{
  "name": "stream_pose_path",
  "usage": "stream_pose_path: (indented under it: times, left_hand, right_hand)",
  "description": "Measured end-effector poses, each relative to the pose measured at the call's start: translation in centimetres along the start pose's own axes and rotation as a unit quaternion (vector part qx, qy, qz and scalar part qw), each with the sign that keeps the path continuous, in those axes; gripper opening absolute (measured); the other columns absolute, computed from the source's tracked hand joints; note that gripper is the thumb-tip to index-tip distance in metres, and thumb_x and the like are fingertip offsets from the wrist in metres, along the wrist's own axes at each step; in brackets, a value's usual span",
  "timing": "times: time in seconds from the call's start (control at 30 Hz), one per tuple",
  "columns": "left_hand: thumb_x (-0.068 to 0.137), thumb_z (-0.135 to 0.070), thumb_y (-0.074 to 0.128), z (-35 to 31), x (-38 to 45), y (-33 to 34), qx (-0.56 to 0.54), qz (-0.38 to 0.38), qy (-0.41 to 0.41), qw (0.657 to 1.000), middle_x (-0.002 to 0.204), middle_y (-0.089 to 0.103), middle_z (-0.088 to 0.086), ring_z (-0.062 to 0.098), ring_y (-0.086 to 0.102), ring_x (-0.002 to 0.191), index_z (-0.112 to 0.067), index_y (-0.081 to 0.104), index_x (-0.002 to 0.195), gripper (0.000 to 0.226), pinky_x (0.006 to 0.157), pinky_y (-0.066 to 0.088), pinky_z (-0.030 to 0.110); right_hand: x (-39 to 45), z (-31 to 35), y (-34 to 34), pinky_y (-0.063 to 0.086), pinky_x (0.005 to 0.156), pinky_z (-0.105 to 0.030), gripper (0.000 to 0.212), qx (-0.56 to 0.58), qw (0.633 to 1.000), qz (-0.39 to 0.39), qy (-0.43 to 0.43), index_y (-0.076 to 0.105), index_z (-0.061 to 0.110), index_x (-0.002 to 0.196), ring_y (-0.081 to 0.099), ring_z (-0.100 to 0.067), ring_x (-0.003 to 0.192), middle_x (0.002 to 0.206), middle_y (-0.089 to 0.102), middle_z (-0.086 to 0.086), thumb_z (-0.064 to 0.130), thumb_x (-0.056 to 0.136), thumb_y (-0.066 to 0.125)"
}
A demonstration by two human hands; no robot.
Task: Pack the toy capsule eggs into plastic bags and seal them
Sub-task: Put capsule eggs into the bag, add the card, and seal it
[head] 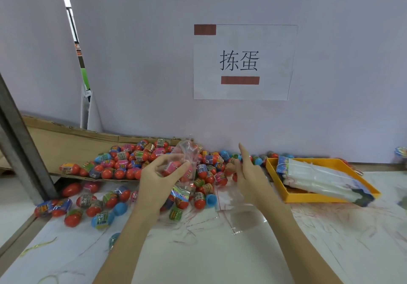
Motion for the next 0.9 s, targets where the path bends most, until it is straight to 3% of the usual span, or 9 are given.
stream_pose_path:
  times: [0.07, 0.13, 0.27, 0.37, 0.5, 0.63, 0.7, 0.77, 0.9]
  left_hand:
    - [0.080, -0.035, 0.088, 0.0, -0.2, 0.2, -0.003, 0.008, -0.002, 1.000, 0.111, 0.077, -0.019, 0.007, 0.072, 0.106, -0.039, 0.079, 0.103, 0.025, 0.088, 0.058, 0.031]
    - [0.078, -0.039, 0.087, -0.2, -0.3, 0.4, -0.016, 0.016, -0.010, 1.000, 0.112, 0.076, -0.021, 0.003, 0.071, 0.106, -0.040, 0.079, 0.103, 0.027, 0.090, 0.057, 0.030]
    - [0.070, -0.044, 0.089, -0.3, -0.3, 0.4, -0.071, 0.035, -0.035, 0.996, 0.113, 0.078, -0.016, 0.010, 0.076, 0.102, -0.038, 0.078, 0.108, 0.040, 0.085, 0.061, 0.030]
    - [0.070, -0.041, 0.089, -0.3, -0.2, 0.6, -0.128, 0.065, -0.064, 0.988, 0.117, 0.079, -0.001, 0.025, 0.077, 0.104, -0.035, 0.078, 0.112, 0.044, 0.080, 0.065, 0.034]
    - [0.068, -0.039, 0.089, -0.3, -0.3, 0.9, -0.170, 0.078, -0.087, 0.978, 0.120, 0.078, 0.003, 0.028, 0.077, 0.105, -0.035, 0.079, 0.111, 0.044, 0.071, 0.064, 0.030]
    - [0.071, -0.040, 0.090, 0.0, -0.3, 0.9, -0.098, 0.066, -0.059, 0.991, 0.131, 0.071, -0.015, 0.023, 0.067, 0.125, -0.039, 0.077, 0.115, 0.046, 0.103, 0.055, 0.047]
    - [0.071, -0.047, 0.088, -0.1, -0.4, 0.9, -0.040, 0.063, -0.038, 0.996, 0.127, 0.068, -0.029, 0.012, 0.060, 0.129, -0.045, 0.076, 0.113, 0.044, 0.105, 0.050, 0.041]
    - [0.067, -0.052, 0.087, -0.2, -0.5, 1.0, 0.002, 0.065, -0.025, 0.998, 0.116, 0.067, -0.039, 0.001, 0.064, 0.118, -0.050, 0.076, 0.106, 0.041, 0.095, 0.053, 0.029]
    - [0.076, -0.036, 0.090, 0.1, -0.6, 1.2, 0.071, 0.066, 0.038, 0.995, 0.108, 0.069, -0.039, -0.018, 0.061, 0.103, -0.044, 0.076, 0.103, 0.032, 0.072, 0.052, 0.006]
  right_hand:
    - [0.4, -0.3, -0.3, 0.049, 0.060, -0.018, 0.064, -0.004, 0.999, -0.038, -0.010, 0.011, 0.026, 0.165, 0.059, -0.009, 0.064, 0.082, 0.073, 0.004, 0.029, 0.110, 0.044]
    - [0.5, -0.4, -0.6, 0.047, 0.072, -0.014, 0.065, -0.021, 0.996, -0.083, -0.022, 0.026, 0.028, 0.161, 0.062, -0.005, 0.073, 0.102, 0.078, 0.011, 0.034, 0.105, 0.057]
    - [0.3, -1.2, -1.0, 0.055, 0.092, -0.030, 0.025, -0.065, 0.986, -0.149, -0.043, 0.071, 0.017, 0.127, 0.070, -0.017, 0.100, 0.114, 0.077, 0.000, 0.019, 0.103, 0.062]
    - [0.3, -1.8, -1.1, 0.055, 0.095, -0.036, 0.025, -0.083, 0.990, -0.114, -0.001, 0.072, 0.016, 0.124, 0.065, -0.020, 0.106, 0.118, 0.072, -0.004, 0.013, 0.105, 0.057]
    - [0.5, -2.1, -1.3, 0.054, 0.082, -0.032, 0.026, -0.086, 0.995, -0.048, 0.031, 0.072, 0.026, 0.110, 0.061, -0.012, 0.093, 0.101, 0.069, 0.002, 0.048, 0.098, 0.064]
    - [0.6, -2.0, -0.7, 0.053, 0.083, -0.026, 0.036, -0.130, 0.989, 0.052, 0.043, 0.066, 0.032, 0.116, 0.060, -0.009, 0.093, 0.111, 0.065, 0.004, 0.052, 0.088, 0.075]
    - [0.7, -1.9, -0.7, 0.057, 0.090, -0.031, 0.040, -0.114, 0.992, 0.030, 0.050, 0.065, 0.026, 0.124, 0.063, -0.013, 0.096, 0.117, 0.066, 0.000, 0.045, 0.090, 0.075]
    - [0.8, -1.4, -1.2, 0.059, 0.091, -0.036, 0.044, -0.047, 0.997, -0.049, 0.045, 0.059, 0.020, 0.131, 0.066, -0.015, 0.097, 0.117, 0.067, -0.001, 0.038, 0.094, 0.074]
    - [0.0, 0.8, -2.2, 0.060, 0.079, -0.021, 0.025, 0.178, 0.970, -0.162, -0.022, 0.060, 0.026, 0.118, 0.071, -0.007, 0.093, 0.106, 0.071, 0.013, 0.037, 0.098, 0.069]
Point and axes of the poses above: each hand's wrist, its own x-axis towards the middle knuckle, its own y-axis out of the palm, z = x × y, the point moved 1 cm from there along x, towards the middle knuckle
